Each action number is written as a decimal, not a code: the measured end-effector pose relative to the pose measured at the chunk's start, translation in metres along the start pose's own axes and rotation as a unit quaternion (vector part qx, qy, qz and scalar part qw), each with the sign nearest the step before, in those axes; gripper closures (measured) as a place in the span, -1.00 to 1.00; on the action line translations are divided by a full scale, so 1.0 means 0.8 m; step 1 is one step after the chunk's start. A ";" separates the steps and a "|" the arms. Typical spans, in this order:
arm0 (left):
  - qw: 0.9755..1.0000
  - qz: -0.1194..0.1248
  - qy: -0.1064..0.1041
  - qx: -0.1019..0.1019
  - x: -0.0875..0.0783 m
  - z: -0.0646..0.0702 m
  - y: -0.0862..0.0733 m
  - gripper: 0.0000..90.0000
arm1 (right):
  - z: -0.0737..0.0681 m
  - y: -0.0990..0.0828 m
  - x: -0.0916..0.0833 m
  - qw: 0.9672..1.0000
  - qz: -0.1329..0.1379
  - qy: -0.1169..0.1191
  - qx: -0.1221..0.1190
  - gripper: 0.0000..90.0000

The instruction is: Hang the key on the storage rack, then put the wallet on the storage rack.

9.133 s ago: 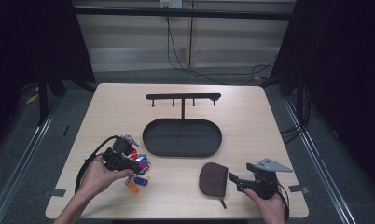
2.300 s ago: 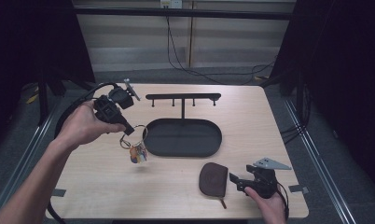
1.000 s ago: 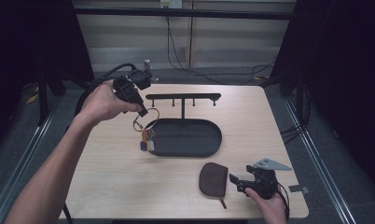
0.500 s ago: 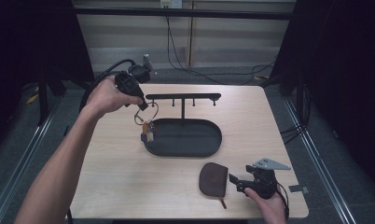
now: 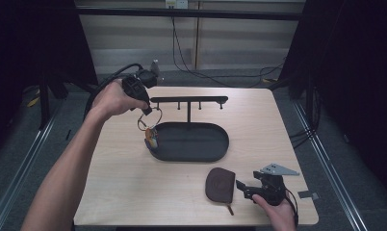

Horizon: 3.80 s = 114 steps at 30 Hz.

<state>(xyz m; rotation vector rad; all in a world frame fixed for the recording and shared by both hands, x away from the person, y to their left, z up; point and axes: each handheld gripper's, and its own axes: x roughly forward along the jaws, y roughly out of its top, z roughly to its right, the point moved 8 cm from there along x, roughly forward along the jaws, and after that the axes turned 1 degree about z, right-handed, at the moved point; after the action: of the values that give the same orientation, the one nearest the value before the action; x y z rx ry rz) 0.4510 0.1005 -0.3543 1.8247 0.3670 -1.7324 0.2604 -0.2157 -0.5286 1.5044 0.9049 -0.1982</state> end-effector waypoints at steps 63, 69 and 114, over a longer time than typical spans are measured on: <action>0.990 0.112 -0.022 -0.084 0.010 -0.004 -0.055 -0.11 | 0.004 0.001 0.006 1.000 -0.004 -0.005 0.010 -0.55; 0.985 0.149 -0.024 -0.085 0.018 0.003 -0.069 -0.13 | 0.001 0.001 0.008 1.000 -0.006 -0.001 0.009 -0.55; 0.968 0.245 -0.024 -0.056 0.121 0.086 -0.227 -0.50 | -0.020 0.013 -0.005 0.999 -0.020 0.033 0.025 -0.50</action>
<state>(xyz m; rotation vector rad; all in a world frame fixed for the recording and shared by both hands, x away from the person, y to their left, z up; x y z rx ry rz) 0.3022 0.1845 -0.4879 1.6187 -0.0121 -1.3783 0.2582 -0.2015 -0.5152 1.5463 0.9898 -0.2026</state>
